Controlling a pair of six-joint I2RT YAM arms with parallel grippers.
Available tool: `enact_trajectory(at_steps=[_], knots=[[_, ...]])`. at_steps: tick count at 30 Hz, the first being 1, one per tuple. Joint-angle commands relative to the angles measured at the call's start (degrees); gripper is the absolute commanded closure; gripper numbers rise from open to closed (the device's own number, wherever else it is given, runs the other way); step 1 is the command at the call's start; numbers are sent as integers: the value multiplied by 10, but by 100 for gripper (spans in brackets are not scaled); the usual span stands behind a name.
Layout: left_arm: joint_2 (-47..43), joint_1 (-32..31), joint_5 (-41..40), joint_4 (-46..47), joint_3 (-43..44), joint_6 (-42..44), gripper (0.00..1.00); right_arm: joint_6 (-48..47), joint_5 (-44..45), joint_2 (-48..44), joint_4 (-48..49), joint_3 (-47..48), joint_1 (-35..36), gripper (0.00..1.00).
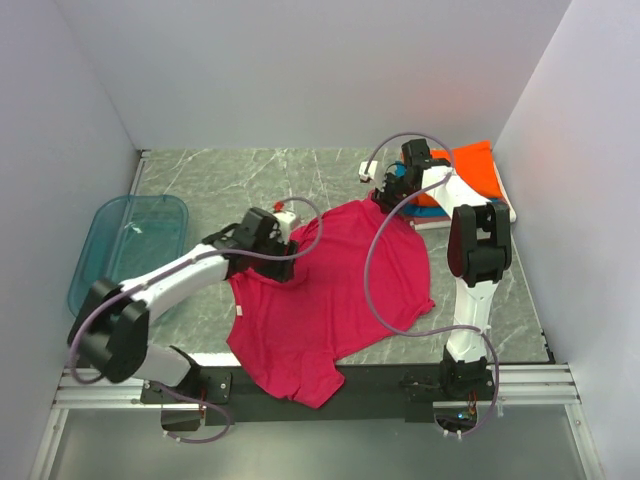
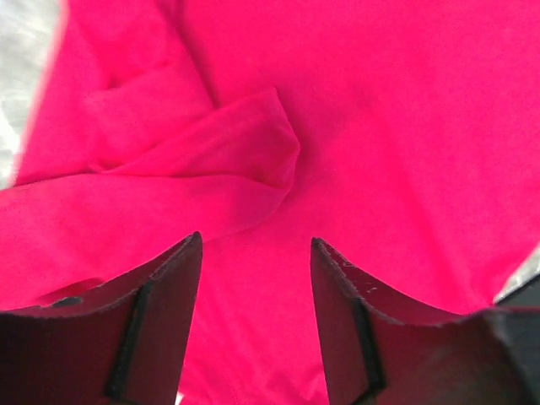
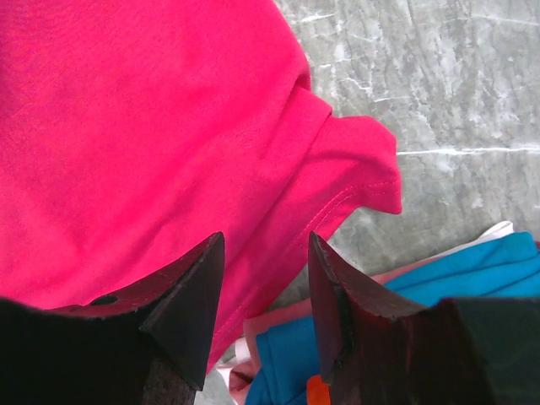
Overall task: Fold and stack the t-shirts
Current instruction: Flatten the tshirt out
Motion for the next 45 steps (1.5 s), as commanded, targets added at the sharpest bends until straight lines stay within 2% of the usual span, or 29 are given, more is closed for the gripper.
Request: enact_trajectory(at_steps=[1, 8, 16, 24, 26, 29, 33, 36, 45], knots=[[35, -33, -37, 23, 50, -12, 41, 12, -10, -36, 14, -8, -5, 49], [122, -105, -179, 46, 94, -77, 48, 14, -15, -43, 15, -18, -9, 49], [227, -144, -302, -9, 177, -103, 57, 14, -23, -44, 18, -24, -14, 50], [277, -150, -313, -28, 198, -107, 64, 13, -27, -48, 19, -31, -20, 50], [281, -150, -317, -33, 196, -107, 64, 12, -29, -48, 18, -31, -21, 50], [282, -151, -314, -35, 193, -108, 70, 14, -30, -47, 17, -27, -23, 50], [275, -153, -311, -35, 192, -107, 91, 16, -33, -46, 15, -24, -23, 50], [252, -157, -316, -35, 193, -107, 99, 16, -32, -46, 14, -24, -23, 50], [135, -156, -355, -45, 205, -91, 100, 18, -33, -43, 7, -14, -23, 51]])
